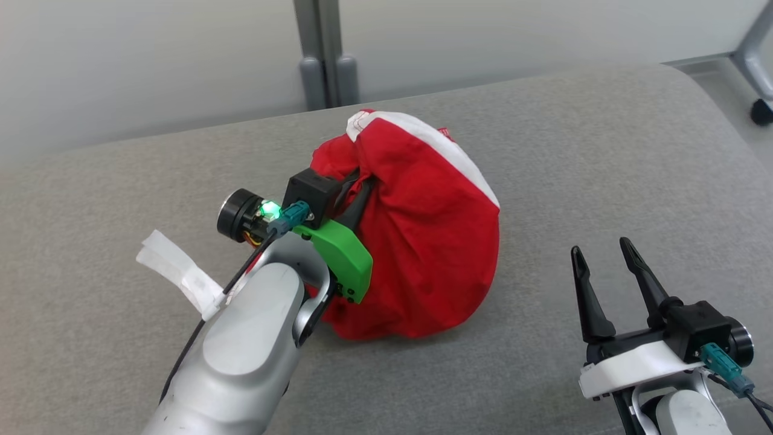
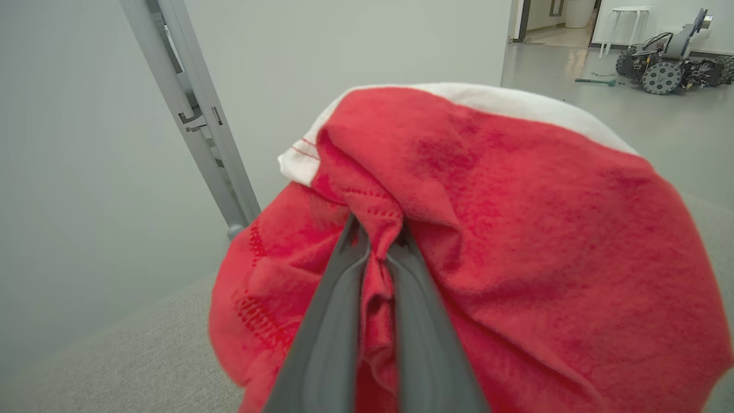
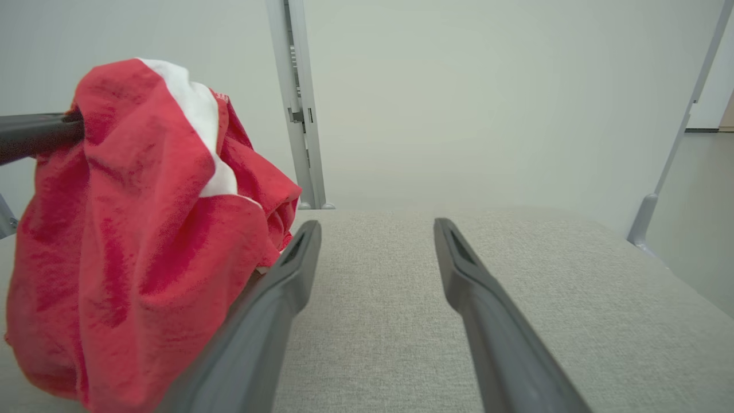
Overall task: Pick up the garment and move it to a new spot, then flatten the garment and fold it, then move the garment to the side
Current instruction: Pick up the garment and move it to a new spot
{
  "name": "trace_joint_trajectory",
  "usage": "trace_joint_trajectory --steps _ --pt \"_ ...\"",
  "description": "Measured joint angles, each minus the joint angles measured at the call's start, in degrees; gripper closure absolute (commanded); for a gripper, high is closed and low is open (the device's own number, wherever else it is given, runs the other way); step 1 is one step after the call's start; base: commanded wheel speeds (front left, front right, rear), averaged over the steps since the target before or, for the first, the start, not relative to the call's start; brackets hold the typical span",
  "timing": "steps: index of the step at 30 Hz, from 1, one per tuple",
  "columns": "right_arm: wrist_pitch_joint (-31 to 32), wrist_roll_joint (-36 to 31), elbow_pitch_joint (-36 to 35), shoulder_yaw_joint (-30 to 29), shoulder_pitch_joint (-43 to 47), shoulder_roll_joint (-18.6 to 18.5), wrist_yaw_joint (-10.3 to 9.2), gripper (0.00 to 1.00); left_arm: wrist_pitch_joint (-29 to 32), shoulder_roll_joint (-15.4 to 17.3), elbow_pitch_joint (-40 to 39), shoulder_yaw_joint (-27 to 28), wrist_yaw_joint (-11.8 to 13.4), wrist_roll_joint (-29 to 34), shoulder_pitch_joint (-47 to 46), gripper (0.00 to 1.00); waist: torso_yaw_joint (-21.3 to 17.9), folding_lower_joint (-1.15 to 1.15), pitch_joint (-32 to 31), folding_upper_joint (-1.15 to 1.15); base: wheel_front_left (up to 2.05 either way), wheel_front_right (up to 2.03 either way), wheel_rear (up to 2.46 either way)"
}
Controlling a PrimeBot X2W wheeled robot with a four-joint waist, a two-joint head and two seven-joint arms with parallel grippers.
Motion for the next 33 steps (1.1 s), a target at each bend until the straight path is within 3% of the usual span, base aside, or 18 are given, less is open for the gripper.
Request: trace_joint_trajectory --steps 3,4,5,6,10,15,23,28,33 --pt "0.0 0.0 0.1 0.0 0.0 0.1 0.00 0.00 -2.1 0.0 4.1 -0.9 1.0 0.9 -0.5 1.00 -3.3 0.00 0.3 0.00 0.00 0.00 0.00" --pt "0.0 0.0 0.1 -0.2 0.1 0.1 0.00 0.00 -2.9 -0.1 5.6 -1.0 1.4 1.0 -0.9 0.63 -4.4 0.00 0.4 0.00 0.00 0.00 0.00" --pt "0.0 0.0 0.2 -0.3 0.2 0.1 0.00 0.00 -3.4 -0.1 6.8 -1.2 1.8 1.1 -1.2 0.06 -5.3 0.00 0.4 0.00 0.00 0.00 0.00" --pt "0.0 0.0 0.2 -0.4 0.4 0.1 0.00 0.00 -4.1 -0.1 8.7 -1.5 2.0 1.4 -1.6 0.00 -6.4 0.00 0.6 0.00 0.00 0.00 0.00" --pt "0.0 0.0 0.1 -1.4 1.2 0.1 0.00 0.00 -6.4 -0.1 12.4 -1.6 2.7 0.5 -2.2 0.00 -9.2 0.00 0.8 0.00 0.00 0.00 0.00" --pt "0.0 0.0 -0.3 -1.2 1.3 0.1 0.02 0.00 -8.3 -0.2 12.8 -1.2 3.4 -3.2 -2.6 0.00 -8.6 0.00 0.7 0.00 0.00 0.00 0.00" --pt "0.0 0.0 -1.4 -2.0 1.7 -0.2 0.02 0.00 -9.6 0.1 7.9 2.4 5.3 -6.4 -1.7 0.00 -2.6 0.00 0.0 0.00 0.00 0.00 0.00" --pt "0.0 0.1 -2.3 -2.3 2.8 0.0 0.02 0.00 -9.6 1.7 2.0 3.7 3.6 -8.0 4.3 0.00 2.2 0.00 -1.3 0.00 0.00 0.00 0.00" --pt "0.0 0.6 -3.6 -3.2 4.6 0.4 0.02 0.00 -9.7 3.2 -4.5 5.4 4.9 -8.5 11.5 0.00 6.0 0.00 -2.6 0.00 0.00 0.00 0.00"
